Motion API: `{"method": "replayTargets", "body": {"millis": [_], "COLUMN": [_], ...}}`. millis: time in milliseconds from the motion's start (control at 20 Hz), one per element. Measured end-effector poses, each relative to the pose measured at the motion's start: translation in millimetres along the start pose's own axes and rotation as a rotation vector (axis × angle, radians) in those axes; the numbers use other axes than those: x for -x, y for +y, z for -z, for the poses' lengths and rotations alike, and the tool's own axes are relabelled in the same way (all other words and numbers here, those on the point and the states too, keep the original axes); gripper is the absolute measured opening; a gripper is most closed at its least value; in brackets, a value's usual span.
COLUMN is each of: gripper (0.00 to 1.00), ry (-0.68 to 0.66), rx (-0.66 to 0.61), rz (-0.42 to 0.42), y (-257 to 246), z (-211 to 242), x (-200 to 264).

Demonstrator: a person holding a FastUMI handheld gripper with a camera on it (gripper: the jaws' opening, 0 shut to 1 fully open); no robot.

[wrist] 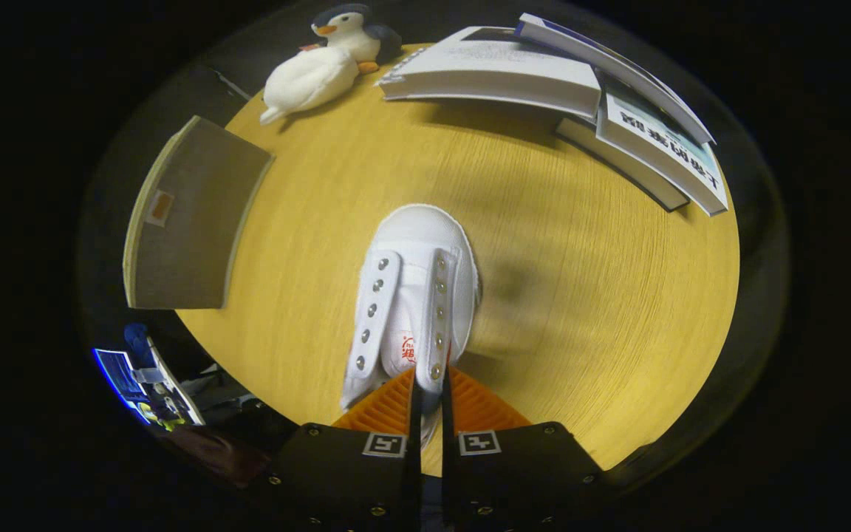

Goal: Open the storage box then place both shoes into the box .Put the left shoe in first, then the right shoe, with the right side of both shoes facing outward in a uniform manner.

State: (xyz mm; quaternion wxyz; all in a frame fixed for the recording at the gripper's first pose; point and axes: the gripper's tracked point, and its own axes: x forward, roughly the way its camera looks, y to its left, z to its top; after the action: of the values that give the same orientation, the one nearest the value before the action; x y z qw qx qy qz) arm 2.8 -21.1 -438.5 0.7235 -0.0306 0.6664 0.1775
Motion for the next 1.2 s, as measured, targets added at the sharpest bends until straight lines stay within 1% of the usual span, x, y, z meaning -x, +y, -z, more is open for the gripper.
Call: {"method": "replayTargets", "body": {"millis": [50,100,200,250,300,350,450,550,600,650,700,750,800,950,1050,1100,1150,1200], "gripper": [0.12,0.12,0.11,0.11,0.02,0.0,0.0,0.23,0.5,0.78,0.81,0.81,0.82,0.81,0.81,0.74,0.67,0.26], "ry": [-0.02,-0.03,-0.015,-0.009,0.008,0.01,-0.017,-0.019,-0.01,0.012,0.033,0.049,0.066,0.107,0.117,0.121,0.149,0.119], "rx": [0.022,0.056,0.117,0.107,0.088,0.098,0.149,0.221,0.267,0.282,0.276,0.269,0.274,0.34,0.375,0.394,0.392,0.414], "rz": [0.017,0.058,0.127,0.126,0.076,0.091,0.101,0.155,0.189,0.203,0.192,0.175,0.176,0.231,0.246,0.214,0.192,0.24], "y": [0,-5,-16,-16,-6,-9,-12,-25,-33,-38,-40,-37,-40,-54,-60,-56,-50,-59], "z": [-5,-9,-9,-8,-4,-4,-9,-7,-8,-3,1,4,4,2,2,0,5,1], "x": [11,15,8,1,-6,-7,5,15,19,15,9,2,-5,-24,-38,-46,-44,-50]}}
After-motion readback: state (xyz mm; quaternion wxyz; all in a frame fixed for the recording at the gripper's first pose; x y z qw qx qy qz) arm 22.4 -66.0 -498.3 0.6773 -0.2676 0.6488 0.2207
